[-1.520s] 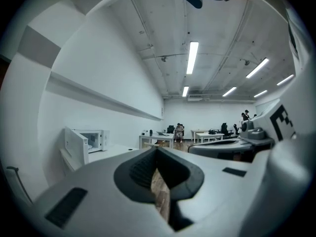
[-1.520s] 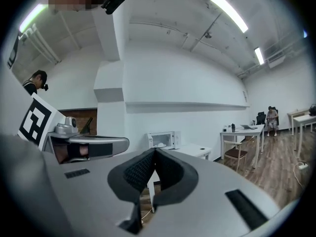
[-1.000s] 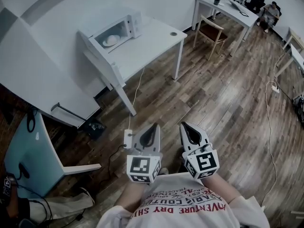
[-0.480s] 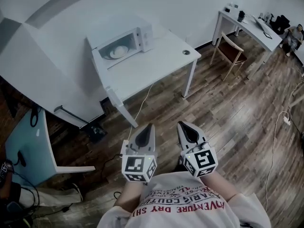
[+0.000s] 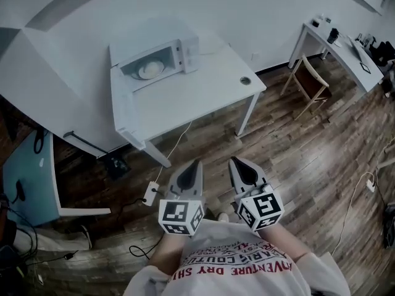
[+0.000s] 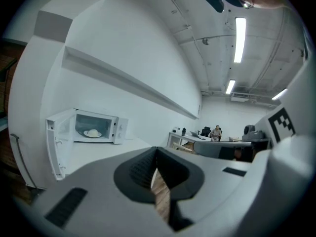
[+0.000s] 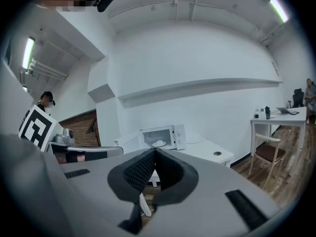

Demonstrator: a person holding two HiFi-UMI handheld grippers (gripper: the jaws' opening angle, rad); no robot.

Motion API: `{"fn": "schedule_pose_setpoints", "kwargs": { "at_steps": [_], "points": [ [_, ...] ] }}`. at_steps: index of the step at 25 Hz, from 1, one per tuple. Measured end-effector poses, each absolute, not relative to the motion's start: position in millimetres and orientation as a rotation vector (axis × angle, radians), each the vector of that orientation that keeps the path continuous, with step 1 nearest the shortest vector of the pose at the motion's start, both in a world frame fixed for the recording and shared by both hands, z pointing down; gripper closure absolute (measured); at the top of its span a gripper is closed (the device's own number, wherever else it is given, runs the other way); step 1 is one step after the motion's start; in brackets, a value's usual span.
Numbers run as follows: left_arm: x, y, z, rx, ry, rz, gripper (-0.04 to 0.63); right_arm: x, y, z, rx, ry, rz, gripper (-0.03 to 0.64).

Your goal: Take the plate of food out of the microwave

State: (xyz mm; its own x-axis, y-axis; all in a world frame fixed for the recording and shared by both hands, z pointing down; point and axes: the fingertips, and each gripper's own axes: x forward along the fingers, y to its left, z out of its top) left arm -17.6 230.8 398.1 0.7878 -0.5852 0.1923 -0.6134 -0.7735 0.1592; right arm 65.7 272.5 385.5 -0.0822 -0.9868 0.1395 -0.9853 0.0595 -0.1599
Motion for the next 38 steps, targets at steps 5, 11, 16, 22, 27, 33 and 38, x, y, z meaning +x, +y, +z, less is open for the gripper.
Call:
{"fn": "schedule_pose_setpoints", "kwargs": {
  "at_steps": [5,11,16,22,27,33,38],
  "points": [
    [1,183,408,2.740,-0.968,0.203,0.589,85,224,396,-2.110,2.322,-0.331,0.607],
    [26,101,407,2.742,-0.939,0.174,0.589,109,150,396,-2.145,2.308,-0.319,0.606],
    [44,22,390,2.796,-0.943,0.165,0.589,123,79,384,-2.162,2.311,-0.287,0.606],
    [49,-58,393,2.780,-0.929,0.195,0.589,131,-5,385,-2.166,2.296,-0.322,0.606],
    [38,-112,397,2.732,-1.005,0.196,0.589,127,-66,390,-2.120,2.354,-0.354,0.607],
    [22,-153,415,2.632,-1.124,0.212,0.589,122,-123,403,-2.026,2.459,-0.399,0.607],
    [13,-186,421,2.552,-1.257,0.208,0.589,117,-167,406,-1.886,2.573,-0.413,0.607]
  ]
}}
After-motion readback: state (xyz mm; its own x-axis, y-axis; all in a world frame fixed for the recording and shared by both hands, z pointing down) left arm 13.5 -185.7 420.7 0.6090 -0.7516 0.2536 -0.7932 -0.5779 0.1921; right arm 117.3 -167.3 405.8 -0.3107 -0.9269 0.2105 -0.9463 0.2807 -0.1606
